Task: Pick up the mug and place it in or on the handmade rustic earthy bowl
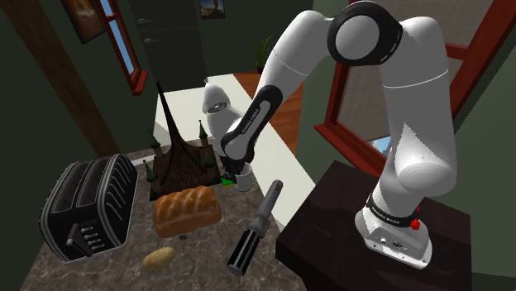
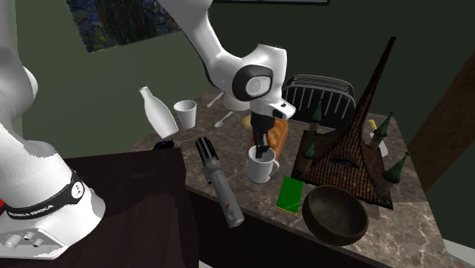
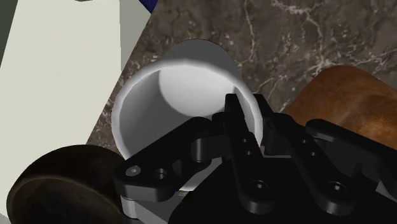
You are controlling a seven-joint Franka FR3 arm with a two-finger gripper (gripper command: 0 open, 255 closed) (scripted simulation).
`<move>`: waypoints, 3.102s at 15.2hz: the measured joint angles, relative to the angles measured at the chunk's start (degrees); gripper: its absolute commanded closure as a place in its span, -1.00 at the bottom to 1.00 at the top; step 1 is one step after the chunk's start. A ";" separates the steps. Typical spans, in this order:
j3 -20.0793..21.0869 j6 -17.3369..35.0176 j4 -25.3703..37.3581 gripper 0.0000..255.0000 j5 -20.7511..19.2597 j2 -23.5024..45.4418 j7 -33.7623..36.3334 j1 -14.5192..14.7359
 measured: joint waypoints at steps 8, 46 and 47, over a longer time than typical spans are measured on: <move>0.92 -4.85 -0.31 1.00 1.48 -5.22 -1.13 -0.54; -4.27 -25.77 45.63 1.00 3.54 18.47 -22.08 -12.53; -4.28 -25.19 45.36 1.00 3.51 18.79 -21.95 -12.47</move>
